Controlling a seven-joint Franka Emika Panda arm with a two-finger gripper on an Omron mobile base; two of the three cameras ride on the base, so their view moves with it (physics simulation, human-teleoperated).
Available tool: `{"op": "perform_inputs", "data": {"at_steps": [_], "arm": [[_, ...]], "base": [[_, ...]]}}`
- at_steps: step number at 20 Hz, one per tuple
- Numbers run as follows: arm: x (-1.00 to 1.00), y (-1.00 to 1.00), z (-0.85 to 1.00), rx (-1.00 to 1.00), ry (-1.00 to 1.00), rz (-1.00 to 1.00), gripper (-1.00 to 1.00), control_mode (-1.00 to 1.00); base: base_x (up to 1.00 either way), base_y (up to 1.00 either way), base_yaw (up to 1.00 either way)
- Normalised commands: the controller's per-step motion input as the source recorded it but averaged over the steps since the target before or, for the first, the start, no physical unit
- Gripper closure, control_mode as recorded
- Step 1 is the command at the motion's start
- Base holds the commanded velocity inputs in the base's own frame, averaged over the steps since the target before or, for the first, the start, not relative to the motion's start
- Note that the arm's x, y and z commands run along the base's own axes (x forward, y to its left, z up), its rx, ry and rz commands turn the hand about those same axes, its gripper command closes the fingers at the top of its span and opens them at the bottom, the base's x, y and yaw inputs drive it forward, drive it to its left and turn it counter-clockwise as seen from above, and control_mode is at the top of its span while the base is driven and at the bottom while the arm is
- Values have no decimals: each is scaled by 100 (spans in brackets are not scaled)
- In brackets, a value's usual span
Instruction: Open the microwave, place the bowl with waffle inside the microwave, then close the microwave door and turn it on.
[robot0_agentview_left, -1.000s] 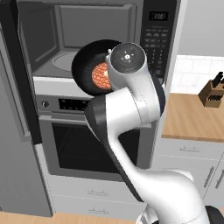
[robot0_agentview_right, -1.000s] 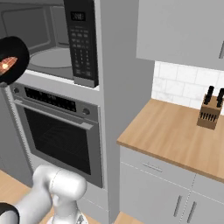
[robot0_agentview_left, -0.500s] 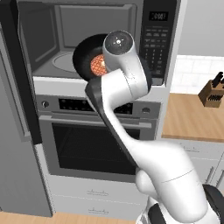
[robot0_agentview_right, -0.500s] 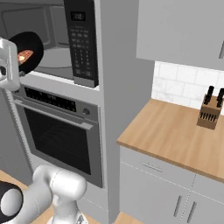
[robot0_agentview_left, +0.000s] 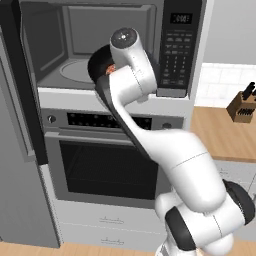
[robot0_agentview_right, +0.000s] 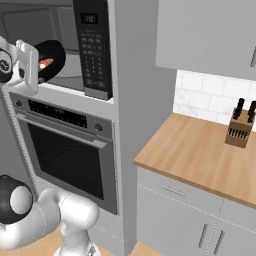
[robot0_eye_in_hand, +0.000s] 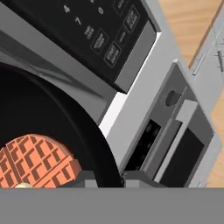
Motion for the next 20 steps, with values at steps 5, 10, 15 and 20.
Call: {"op": "perform_inputs", "data": {"at_steps": [5, 10, 15, 20], "arm": [[60, 15, 0, 0, 5, -28, 100, -100], [65, 13, 0, 0, 0, -13, 100, -100], [60, 0, -3, 1, 0, -1, 100, -100], [50, 0, -16, 3, 0, 3, 100, -100]], "base": [[0, 0, 0], [0, 0, 0], [0, 0, 0], [0, 0, 0]]}}
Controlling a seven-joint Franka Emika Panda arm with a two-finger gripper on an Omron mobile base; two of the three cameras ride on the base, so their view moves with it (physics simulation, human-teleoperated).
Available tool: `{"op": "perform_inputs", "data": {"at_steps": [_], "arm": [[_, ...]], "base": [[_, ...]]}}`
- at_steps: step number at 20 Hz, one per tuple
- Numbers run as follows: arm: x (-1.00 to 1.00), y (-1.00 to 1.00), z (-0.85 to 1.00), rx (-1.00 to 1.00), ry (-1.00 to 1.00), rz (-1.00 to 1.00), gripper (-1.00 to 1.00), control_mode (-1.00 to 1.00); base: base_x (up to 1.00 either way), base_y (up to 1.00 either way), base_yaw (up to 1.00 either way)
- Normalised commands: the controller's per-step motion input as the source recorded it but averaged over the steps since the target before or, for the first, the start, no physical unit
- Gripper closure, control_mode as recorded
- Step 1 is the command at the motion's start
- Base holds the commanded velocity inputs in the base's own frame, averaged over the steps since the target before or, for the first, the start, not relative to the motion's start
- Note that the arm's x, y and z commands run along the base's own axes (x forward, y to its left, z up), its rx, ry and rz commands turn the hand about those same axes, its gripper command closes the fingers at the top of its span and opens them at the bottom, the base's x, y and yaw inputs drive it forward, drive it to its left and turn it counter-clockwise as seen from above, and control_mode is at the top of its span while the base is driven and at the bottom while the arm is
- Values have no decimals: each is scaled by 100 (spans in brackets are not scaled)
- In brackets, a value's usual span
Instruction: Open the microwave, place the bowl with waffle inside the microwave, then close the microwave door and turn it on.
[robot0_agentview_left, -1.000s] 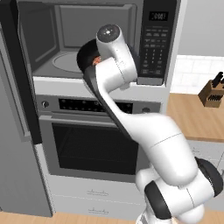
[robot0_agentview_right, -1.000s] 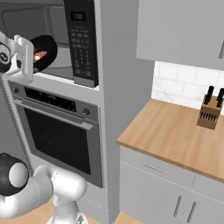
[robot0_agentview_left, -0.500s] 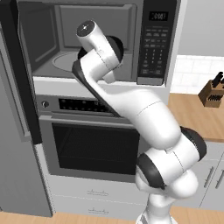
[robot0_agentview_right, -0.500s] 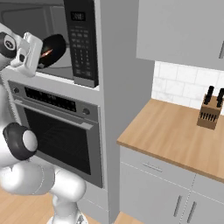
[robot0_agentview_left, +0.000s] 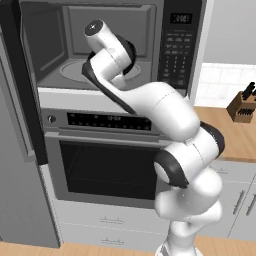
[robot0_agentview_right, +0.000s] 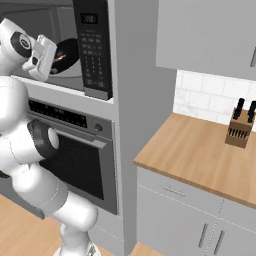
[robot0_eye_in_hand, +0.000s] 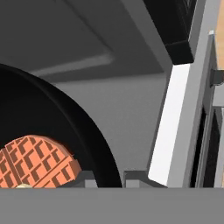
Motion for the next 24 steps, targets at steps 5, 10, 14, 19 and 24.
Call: {"op": "perform_inputs", "data": {"at_steps": [5, 10, 14, 19, 24], "arm": [[40, 0, -32, 2, 0, 7, 100, -100], [24, 0, -34, 2, -4, 9, 100, -100], [24, 0, -20, 4, -4, 10, 100, -100], [38, 0, -15, 5, 0, 9, -100, -100], [29, -1, -9, 8, -9, 8, -100, -100]], "base": [[0, 0, 0], [0, 0, 0], [0, 0, 0], [0, 0, 0], [0, 0, 0]]}}
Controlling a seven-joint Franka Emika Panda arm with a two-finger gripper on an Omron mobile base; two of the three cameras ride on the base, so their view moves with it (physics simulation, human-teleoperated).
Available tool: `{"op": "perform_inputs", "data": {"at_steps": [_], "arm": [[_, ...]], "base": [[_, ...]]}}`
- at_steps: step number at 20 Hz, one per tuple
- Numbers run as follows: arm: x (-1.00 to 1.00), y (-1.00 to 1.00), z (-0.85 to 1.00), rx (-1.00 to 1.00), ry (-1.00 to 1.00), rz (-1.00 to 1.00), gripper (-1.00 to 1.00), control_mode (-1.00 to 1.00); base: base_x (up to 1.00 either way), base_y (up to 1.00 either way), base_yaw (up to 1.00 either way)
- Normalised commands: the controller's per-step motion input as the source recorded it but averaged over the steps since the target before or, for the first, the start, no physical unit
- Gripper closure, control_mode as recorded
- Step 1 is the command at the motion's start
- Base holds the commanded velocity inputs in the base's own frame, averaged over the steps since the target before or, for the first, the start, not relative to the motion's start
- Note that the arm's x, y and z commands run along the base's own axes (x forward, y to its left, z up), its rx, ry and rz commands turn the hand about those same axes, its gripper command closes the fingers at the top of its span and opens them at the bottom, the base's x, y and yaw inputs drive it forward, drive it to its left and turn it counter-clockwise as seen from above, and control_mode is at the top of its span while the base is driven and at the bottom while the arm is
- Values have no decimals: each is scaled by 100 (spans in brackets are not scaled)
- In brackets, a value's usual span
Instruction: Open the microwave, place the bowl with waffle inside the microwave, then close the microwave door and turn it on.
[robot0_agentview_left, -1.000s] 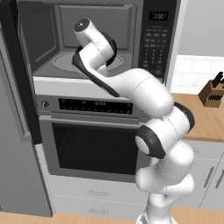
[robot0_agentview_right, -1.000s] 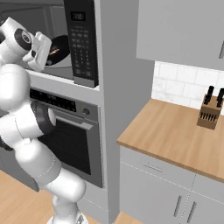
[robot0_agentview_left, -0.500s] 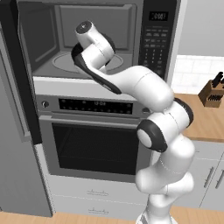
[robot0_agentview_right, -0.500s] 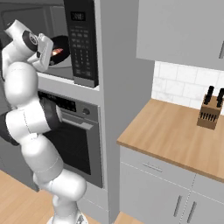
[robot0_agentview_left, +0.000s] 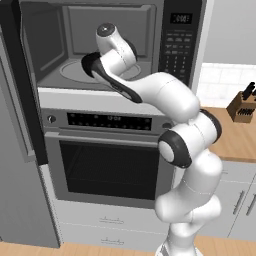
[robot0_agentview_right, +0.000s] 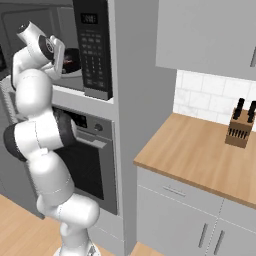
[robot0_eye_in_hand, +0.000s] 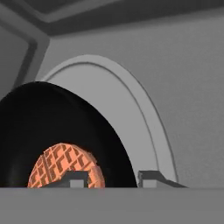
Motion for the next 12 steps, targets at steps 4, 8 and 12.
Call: {"op": "perform_inputs", "data": {"at_steps": [4, 8, 12], "arm": [[18, -2, -1, 13, -21, 8, -100, -100], [-39, 0, -6, 17, -55, 14, -100, -100], [-100, 2, -36, 9, -76, 15, -100, -100]], "base": [[0, 0, 0], [0, 0, 0], [0, 0, 0]]}}
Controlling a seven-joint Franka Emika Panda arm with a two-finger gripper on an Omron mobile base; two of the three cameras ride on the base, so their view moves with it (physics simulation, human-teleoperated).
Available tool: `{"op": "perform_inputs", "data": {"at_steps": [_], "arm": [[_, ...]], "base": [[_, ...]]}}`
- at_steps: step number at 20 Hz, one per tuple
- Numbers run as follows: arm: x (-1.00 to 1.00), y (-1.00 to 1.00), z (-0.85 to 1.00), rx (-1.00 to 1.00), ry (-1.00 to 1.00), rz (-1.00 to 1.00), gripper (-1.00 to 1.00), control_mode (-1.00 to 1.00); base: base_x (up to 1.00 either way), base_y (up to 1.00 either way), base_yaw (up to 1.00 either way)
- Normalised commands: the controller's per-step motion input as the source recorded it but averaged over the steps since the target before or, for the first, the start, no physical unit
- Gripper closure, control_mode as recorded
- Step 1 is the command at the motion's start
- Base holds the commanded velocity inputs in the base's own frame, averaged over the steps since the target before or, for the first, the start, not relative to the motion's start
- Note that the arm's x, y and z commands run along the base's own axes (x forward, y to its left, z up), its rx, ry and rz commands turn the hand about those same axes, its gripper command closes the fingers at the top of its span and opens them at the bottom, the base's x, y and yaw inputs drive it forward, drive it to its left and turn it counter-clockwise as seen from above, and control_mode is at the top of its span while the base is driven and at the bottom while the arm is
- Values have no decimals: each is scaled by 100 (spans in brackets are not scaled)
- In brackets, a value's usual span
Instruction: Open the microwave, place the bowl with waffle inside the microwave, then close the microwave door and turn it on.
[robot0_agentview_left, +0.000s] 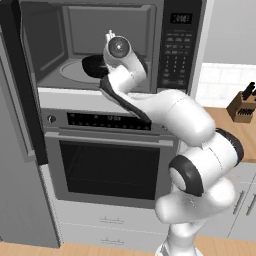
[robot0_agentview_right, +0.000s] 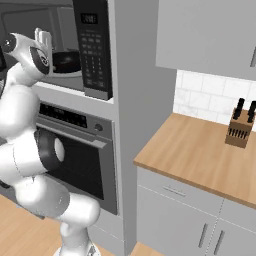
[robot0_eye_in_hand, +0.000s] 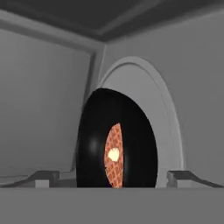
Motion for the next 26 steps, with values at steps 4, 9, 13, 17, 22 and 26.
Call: {"op": "perform_inputs", "data": {"at_steps": [4, 9, 13, 17, 22, 26], "arm": [[-100, 7, -17, 6, -63, 11, -100, -100], [-100, 2, 10, 2, -43, 5, -100, -100], [-100, 17, 18, -3, -10, 0, -100, -100], [-100, 23, 12, -10, 0, 0, -100, -100], [-100, 25, 0, -14, 6, -1, -100, -100], [-79, 12, 0, -15, 24, -9, -100, -100]], "base": [[0, 0, 0], [0, 0, 0], [0, 0, 0], [0, 0, 0], [0, 0, 0], [0, 0, 0]]}}
